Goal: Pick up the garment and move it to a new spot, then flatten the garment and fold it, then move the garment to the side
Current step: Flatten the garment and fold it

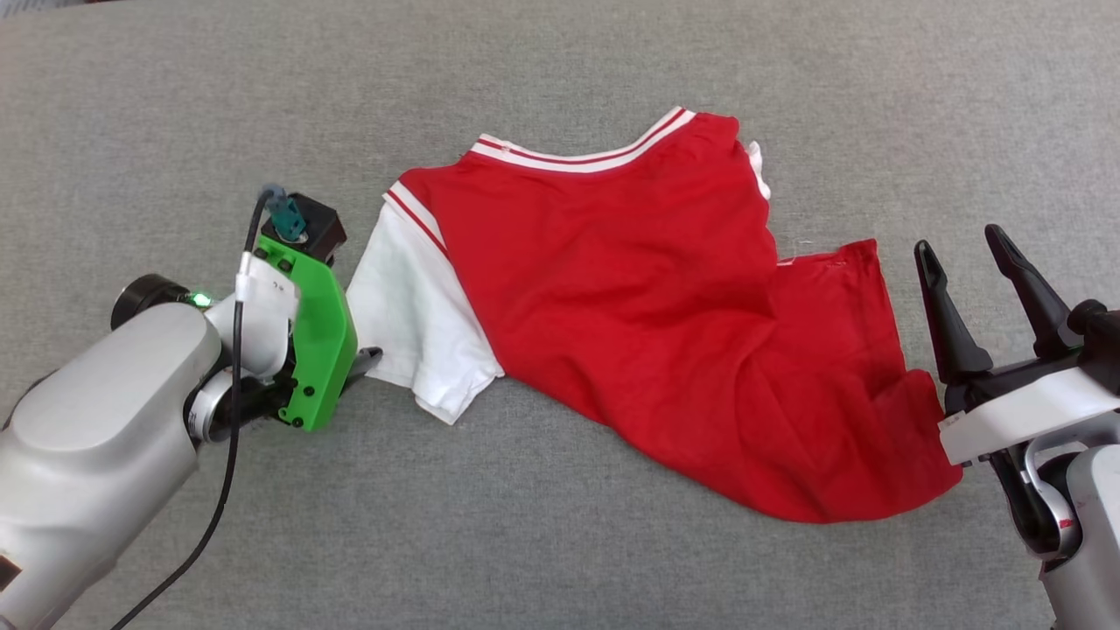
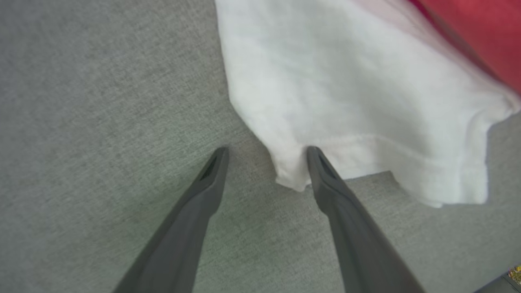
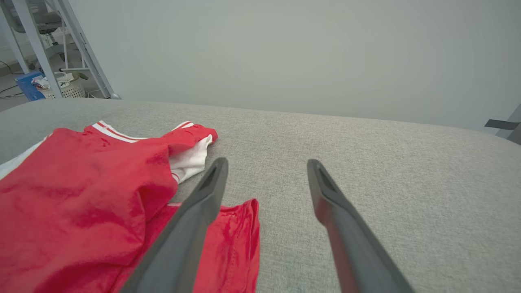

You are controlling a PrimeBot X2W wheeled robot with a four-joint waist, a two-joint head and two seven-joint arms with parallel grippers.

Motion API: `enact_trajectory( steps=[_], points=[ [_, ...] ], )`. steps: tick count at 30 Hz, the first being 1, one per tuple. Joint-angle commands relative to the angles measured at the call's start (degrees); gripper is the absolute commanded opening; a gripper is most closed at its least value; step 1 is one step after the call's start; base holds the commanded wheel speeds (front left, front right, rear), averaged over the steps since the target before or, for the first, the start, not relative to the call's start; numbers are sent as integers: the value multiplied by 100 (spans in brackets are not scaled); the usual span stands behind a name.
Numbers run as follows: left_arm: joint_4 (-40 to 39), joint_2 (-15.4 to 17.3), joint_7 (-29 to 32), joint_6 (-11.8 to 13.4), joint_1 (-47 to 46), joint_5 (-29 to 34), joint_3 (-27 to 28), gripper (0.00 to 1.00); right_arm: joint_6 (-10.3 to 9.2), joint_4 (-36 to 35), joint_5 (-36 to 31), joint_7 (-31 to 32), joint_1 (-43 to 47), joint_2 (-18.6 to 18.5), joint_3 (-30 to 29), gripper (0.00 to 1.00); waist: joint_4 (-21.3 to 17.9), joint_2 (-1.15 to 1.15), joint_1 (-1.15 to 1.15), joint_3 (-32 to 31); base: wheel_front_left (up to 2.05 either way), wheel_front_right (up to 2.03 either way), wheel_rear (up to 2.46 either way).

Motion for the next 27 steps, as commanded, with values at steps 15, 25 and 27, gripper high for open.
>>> enact_trajectory(
  steps=[15, 25, 27],
  points=[
    [457, 272, -987, -121, 70, -69, 379, 0, -5, 108, -5, -66, -3, -42, -167, 100, 35, 0, 0, -113, 0, 0, 0],
    [826, 617, -1385, 223, 734, -261, 484, 0, -5, 102, 10, -4, 56, -81, -185, 100, 62, 0, 0, -135, 0, 0, 0],
    [883, 516, -1674, 292, 815, -236, 529, 100, -5, 113, 17, 18, 42, -107, -161, 100, 88, 0, 0, -185, 0, 0, 0]
  ],
)
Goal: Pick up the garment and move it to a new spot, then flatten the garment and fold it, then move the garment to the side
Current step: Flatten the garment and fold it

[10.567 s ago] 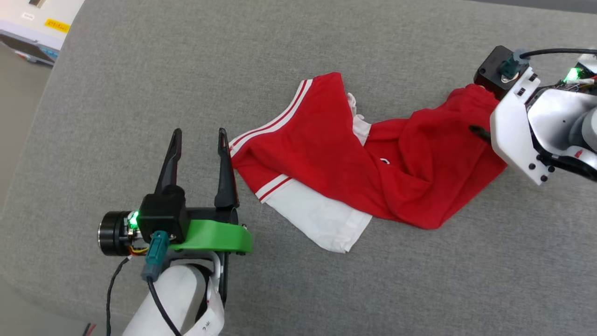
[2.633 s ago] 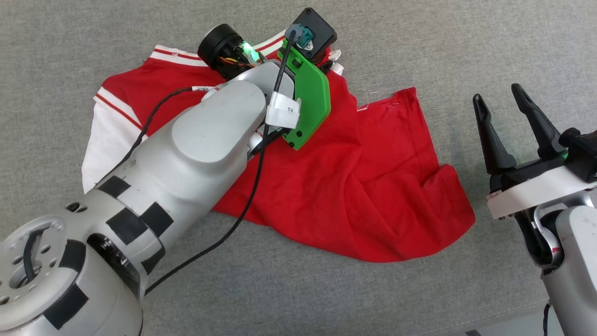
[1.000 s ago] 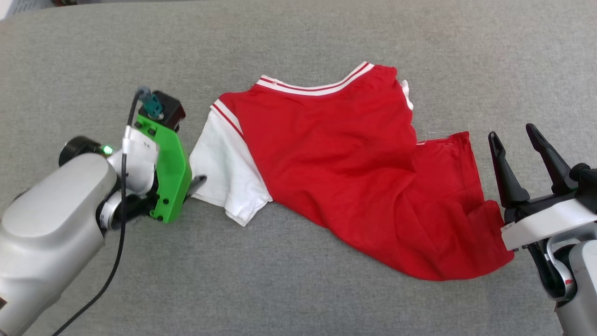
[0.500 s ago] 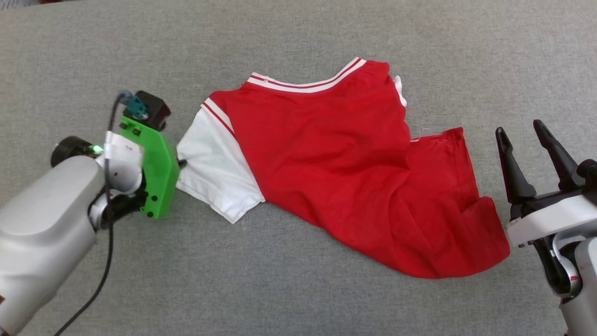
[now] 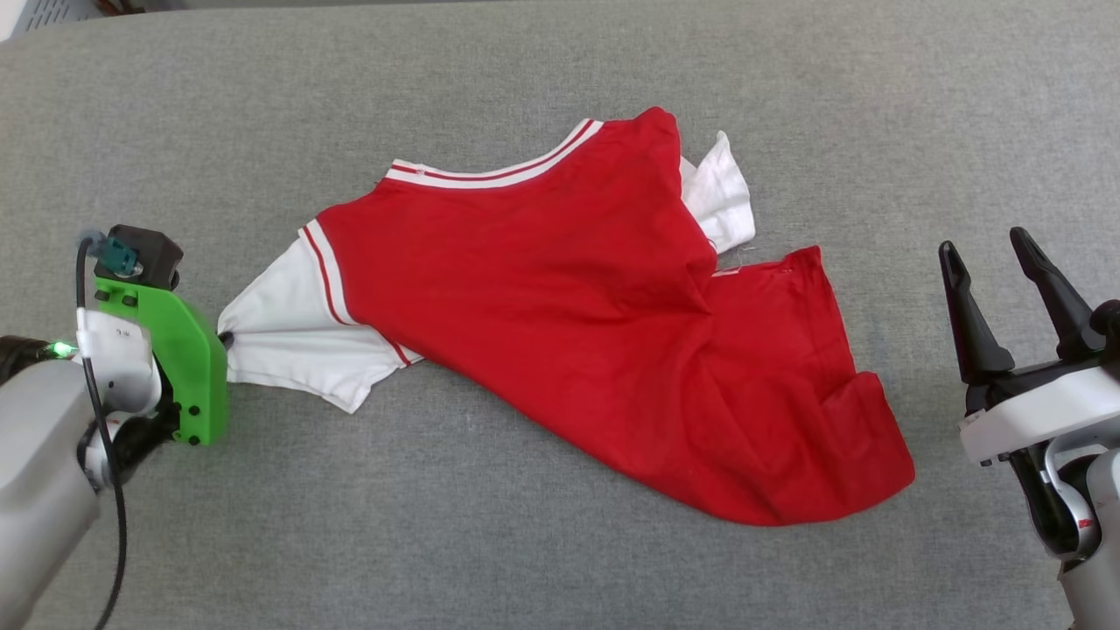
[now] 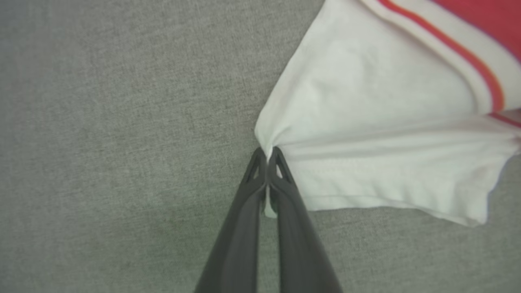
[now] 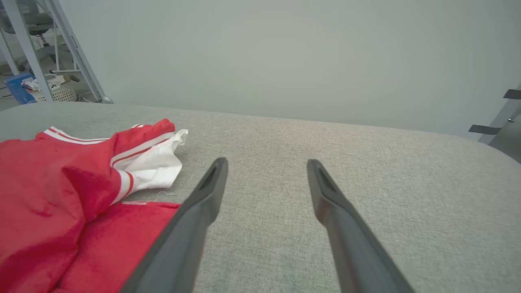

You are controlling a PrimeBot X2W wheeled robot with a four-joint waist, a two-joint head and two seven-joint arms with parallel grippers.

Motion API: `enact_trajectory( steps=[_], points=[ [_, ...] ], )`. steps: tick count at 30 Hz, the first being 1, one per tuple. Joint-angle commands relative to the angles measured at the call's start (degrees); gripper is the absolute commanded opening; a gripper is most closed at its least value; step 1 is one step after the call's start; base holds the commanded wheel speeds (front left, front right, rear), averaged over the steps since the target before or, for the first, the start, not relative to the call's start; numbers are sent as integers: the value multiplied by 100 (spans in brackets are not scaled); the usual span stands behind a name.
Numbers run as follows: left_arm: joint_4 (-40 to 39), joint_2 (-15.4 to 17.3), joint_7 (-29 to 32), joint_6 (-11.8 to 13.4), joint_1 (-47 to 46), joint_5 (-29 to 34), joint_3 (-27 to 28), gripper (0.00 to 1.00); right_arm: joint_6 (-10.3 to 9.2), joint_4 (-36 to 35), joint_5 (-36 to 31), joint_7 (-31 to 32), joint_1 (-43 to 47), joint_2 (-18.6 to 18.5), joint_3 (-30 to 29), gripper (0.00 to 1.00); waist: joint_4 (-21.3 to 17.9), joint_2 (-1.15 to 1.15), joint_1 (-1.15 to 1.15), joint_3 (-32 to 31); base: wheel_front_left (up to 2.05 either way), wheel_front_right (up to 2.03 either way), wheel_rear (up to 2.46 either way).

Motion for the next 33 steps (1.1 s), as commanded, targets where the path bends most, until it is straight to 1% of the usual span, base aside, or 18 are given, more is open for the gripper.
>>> enact_trajectory(
  steps=[1, 3, 5, 8, 10, 12, 15, 16, 19, 20, 21, 23, 25, 27, 29, 31, 33],
  points=[
    [42, -83, -257, 82, 147, 72, 21, 100, -5, -6, 12, 19, 10, -50, 32, 100, 35, 0, 0, -76, 0, 0, 0],
    [52, -185, -809, 232, 194, 226, 105, 100, -5, -30, 15, 33, -38, -118, 58, 100, 79, 0, 0, -174, 0, 0, 0],
    [10, -283, -1501, 452, 227, 447, 214, 100, -5, -64, 1, 40, -108, -216, 58, 100, 145, 0, 0, -284, 0, 0, 0],
    [-177, -466, -2654, 898, 316, 814, 395, 100, -5, -141, 0, 116, -280, -425, 61, 100, 293, 0, 0, -447, 0, 0, 0],
    [-365, -587, -3186, 1195, 411, 992, 504, 100, -5, -216, 20, 208, -452, -581, 105, 100, 397, 0, 0, -525, 0, 0, 0],
    [-602, -692, -3391, 1511, 539, 1111, 680, 100, -5, -295, 57, 320, -676, -743, 192, 100, 494, 0, 0, -573, 0, 0, 0],
    [-1100, -814, -3473, 1954, 768, 1411, 1047, 100, -5, -399, 143, 542, -1074, -972, 404, 100, 630, 0, 0, -590, 0, 0, 0],
    [-1361, -871, -3476, 2107, 870, 1625, 1245, 100, -5, -419, 202, 657, -1241, -1058, 511, 100, 686, 0, 0, -584, 0, 0, 0],
    [-1961, -1018, -3479, 2415, 1252, 2184, 1740, 100, -5, -415, 402, 1110, -1714, -1324, 924, 100, 796, 0, 0, -527, 0, 0, 0],
    [-2155, -1067, -3480, 2535, 1397, 2455, 1905, 100, -5, -382, 502, 1352, -1895, -1429, 1114, 100, 836, 0, 0, -499, 0, 0, 0],
    [-2301, -1136, -3480, 2607, 1529, 2618, 2031, 100, -5, -342, 614, 1597, -2029, -1496, 1276, 100, 863, 0, 0, -479, 0, 0, 0],
    [-2645, -1342, -3481, 2745, 1858, 2980, 2377, 100, -5, -295, 921, 2343, -2302, -1613, 1689, 100, 930, 0, 0, -427, 0, 0, 0],
    [-2886, -1512, -3481, 2823, 2114, 3246, 2558, 100, -5, -235, 1233, 3081, -2499, -1766, 2071, 100, 994, 0, 0, -363, 0, 0, 0],
    [-3082, -1721, -3481, 2809, 2370, 3499, 2786, 100, -5, -185, 1566, 3809, -2793, -1947, 2483, 100, 1062, 0, 0, -262, 0, 0, 0],
    [-3208, -1938, -3481, 2768, 2557, 3702, 2944, 100, -5, -50, 1894, 4425, -2998, -2029, 2752, 100, 1138, 0, 0, -155, 0, 0, 0],
    [-3284, -2148, -3482, 2700, 2687, 3906, 3080, 100, -5, 118, 2137, 4952, -3189, -2101, 2982, 100, 1221, 0, 0, -30, 0, 0, 0],
    [-3303, -2369, -3482, 2595, 2782, 4071, 3197, 100, -5, 286, 2273, 5270, -3377, -2125, 3161, 100, 1313, 0, 0, 106, 0, 0, 0]
  ],
)
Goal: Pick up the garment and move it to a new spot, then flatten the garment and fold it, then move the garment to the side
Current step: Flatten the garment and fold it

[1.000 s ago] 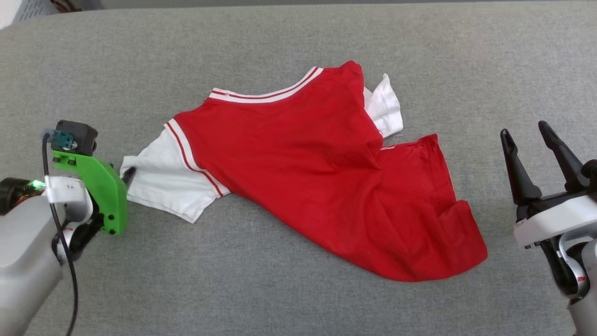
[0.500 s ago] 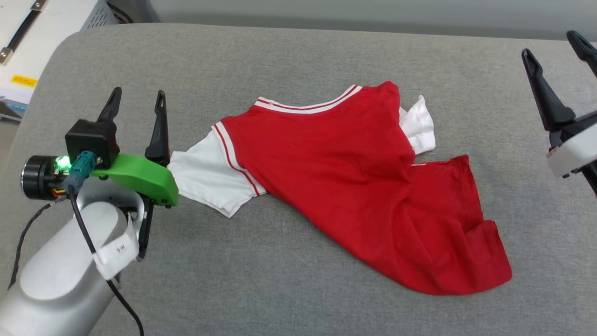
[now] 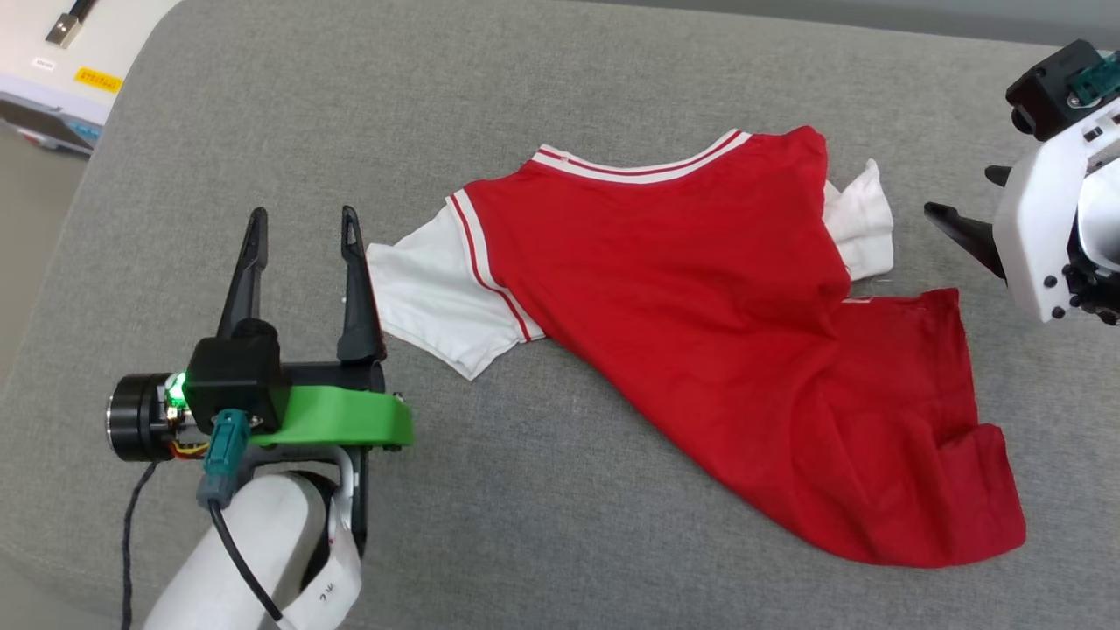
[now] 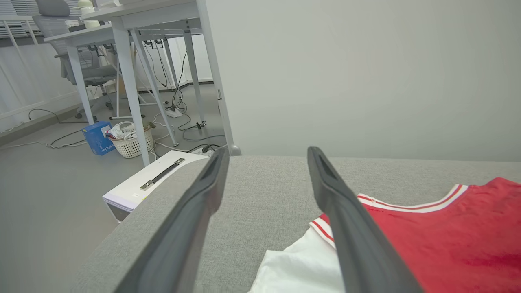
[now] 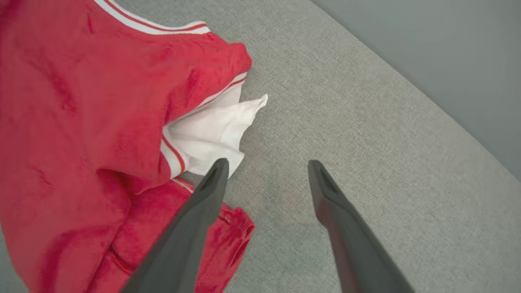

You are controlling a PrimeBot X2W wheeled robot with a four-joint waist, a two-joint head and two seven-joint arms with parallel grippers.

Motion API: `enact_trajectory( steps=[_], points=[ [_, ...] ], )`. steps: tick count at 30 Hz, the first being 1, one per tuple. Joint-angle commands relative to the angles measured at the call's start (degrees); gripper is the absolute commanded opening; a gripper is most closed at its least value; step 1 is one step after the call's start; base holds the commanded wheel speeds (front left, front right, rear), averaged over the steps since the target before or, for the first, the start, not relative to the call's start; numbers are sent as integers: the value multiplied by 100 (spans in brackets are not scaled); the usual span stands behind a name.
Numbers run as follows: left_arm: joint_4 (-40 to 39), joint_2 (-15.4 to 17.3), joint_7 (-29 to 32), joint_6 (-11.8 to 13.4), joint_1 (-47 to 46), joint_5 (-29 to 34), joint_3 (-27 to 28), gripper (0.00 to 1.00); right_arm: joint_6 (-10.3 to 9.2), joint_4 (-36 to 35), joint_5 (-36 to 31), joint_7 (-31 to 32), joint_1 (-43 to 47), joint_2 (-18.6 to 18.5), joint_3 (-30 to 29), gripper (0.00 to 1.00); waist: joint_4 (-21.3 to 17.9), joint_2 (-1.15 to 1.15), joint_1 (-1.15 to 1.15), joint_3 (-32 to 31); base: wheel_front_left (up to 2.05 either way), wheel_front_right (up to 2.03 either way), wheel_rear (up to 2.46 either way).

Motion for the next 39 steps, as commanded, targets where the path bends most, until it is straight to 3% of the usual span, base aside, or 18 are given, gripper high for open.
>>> enact_trajectory(
  steps=[1, 3, 13, 14, 21, 26, 34, 39],
  points=[
    [-23, -152, -32, -76, 118, 122, 81, 100, -5, 108, 60, 110, -178, -2, 95, 100, 231, 0, 0, 277, 0, 0, 0],
    [-10, -484, -32, -251, 196, 350, 231, 100, -5, 420, 88, 248, -394, 30, 341, 100, 389, 0, 0, 481, 0, 0, 0],
    [217, -1321, -32, -1034, 161, 1014, 854, 100, -5, 1465, 320, -171, -296, 419, 1264, 100, 649, 0, 0, 794, 0, 0, 0],
    [236, -1374, -32, -1098, 170, 1069, 917, 100, -5, 1484, 351, -318, -294, 410, 1316, 0, 631, 0, 0, 769, 0, 0, 0],
    [360, -1500, -32, -1406, 372, 1375, 1319, 100, -5, 1314, 397, -1513, -556, 141, 1408, 0, 325, 0, 0, 415, 0, 0, 0],
    [395, -1558, -32, -1541, 619, 1516, 1554, 100, -5, 893, 611, -2178, -481, -365, 1181, 0, 62, 0, 0, 91, 0, 0, 0],
    [337, -1584, -32, -1673, 933, 1685, 1849, 100, -5, 313, 970, -2527, 438, -1222, 430, 0, -336, 0, 0, -167, 0, 0, 0],
    [329, -1640, -32, -1738, 993, 1770, 1925, 100, -5, 258, 1285, -2663, 1331, -1504, -280, 0, -483, 0, 0, -135, 0, 0, 0]
  ],
)
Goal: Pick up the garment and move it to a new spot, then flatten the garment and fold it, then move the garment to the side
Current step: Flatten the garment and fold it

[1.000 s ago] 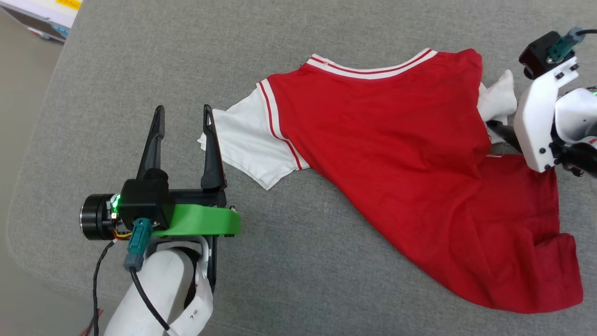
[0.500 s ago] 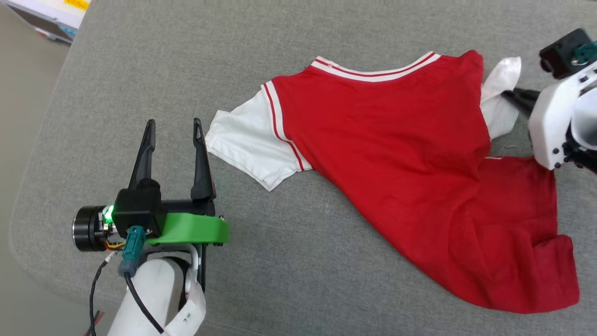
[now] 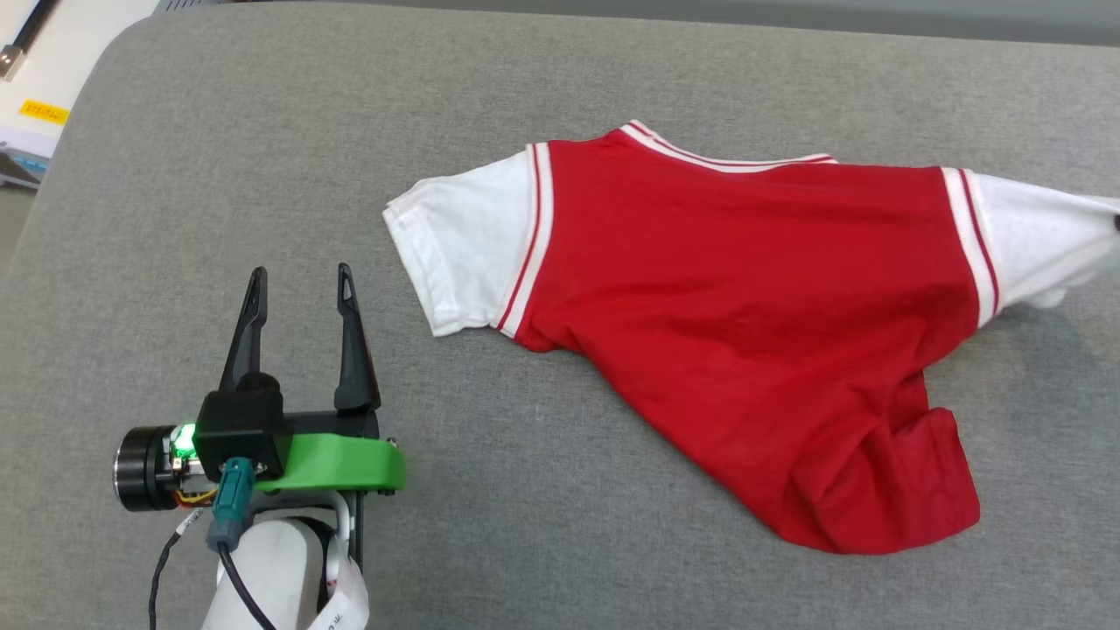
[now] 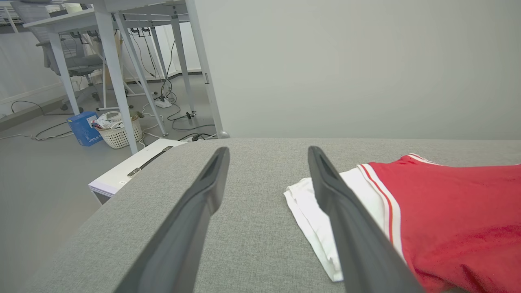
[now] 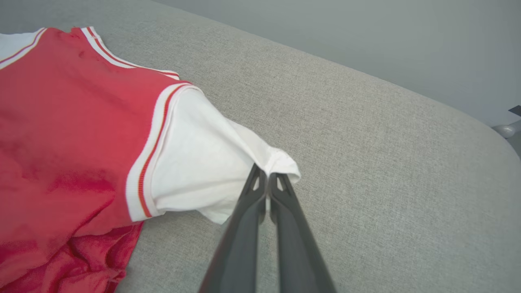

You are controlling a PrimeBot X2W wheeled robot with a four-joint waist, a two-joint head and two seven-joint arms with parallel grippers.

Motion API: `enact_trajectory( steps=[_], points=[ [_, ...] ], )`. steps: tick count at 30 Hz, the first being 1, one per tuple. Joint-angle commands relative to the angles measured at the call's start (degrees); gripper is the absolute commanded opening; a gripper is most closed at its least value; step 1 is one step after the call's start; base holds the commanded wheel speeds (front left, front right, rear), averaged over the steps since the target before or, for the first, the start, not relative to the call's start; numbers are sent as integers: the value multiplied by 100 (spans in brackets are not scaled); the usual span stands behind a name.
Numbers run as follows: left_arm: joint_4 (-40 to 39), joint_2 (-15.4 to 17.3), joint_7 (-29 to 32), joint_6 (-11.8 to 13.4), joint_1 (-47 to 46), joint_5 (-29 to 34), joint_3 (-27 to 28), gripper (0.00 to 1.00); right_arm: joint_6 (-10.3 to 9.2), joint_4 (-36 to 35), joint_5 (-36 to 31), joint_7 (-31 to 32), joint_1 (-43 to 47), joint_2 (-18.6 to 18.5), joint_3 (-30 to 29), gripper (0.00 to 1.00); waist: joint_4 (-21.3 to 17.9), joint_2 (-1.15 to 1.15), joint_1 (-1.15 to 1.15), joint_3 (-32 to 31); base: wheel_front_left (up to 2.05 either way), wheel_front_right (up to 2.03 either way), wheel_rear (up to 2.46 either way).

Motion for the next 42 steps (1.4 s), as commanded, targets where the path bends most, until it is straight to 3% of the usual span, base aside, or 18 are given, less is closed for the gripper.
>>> enact_trajectory(
  steps=[1, 7, 15, 16, 17, 18, 25, 31, 36, 42],
  points=[
    [-30, -39, -32, -33, 69, 48, 38, 100, -4, 47, 75, -57, 265, -51, -155, 0, -130, 0, 0, -28, 0, 0, 0],
    [5, -80, -32, -135, -2, 123, 70, 100, -4, 428, 259, -46, 1330, 206, -595, 0, -123, 0, 0, 101, 0, 0, 0],
    [166, -87, -33, -233, -113, 204, 133, 100, -4, 851, 190, 90, 1962, 1007, -667, 0, -79, 0, 0, 87, 0, 0, 0],
    [189, -58, -33, -251, -123, 223, 149, 100, -4, 875, 147, -22, 1970, 1080, -746, 34, -96, 0, 0, 57, 0, 0, 0],
    [206, -24, -33, -271, -131, 238, 165, 100, -4, 886, 76, -127, 1960, 1119, -811, 94, -122, 0, 0, 33, 0, 0, 0],
    [229, 16, -33, -307, -145, 237, 184, 100, -4, 896, -41, -265, 1946, 1149, -895, 100, -150, 0, 0, 6, 0, 0, 0],
    [454, 404, -32, -750, -582, 0, 386, 100, -4, 702, -905, -1283, 1898, 1390, -1685, 100, -391, 0, 0, -142, 0, 0, 0],
    [743, 881, 491, -1255, -1449, -233, 389, 100, -4, 209, -1888, -1747, 1999, 1922, -2601, 100, -598, 0, 0, -138, 0, 0, 0],
    [995, 1282, 1699, -1533, -2366, -734, 116, 100, -4, -557, -2650, -1705, 2193, 2515, -3146, 100, -746, 0, 0, -1, 0, 0, 0],
    [1320, 1770, 3708, -1587, -3403, -1741, -752, 100, -4, -1327, -3131, -1353, 2352, 2991, -3380, 100, -873, 0, 0, 251, 0, 0, 0]
  ],
)
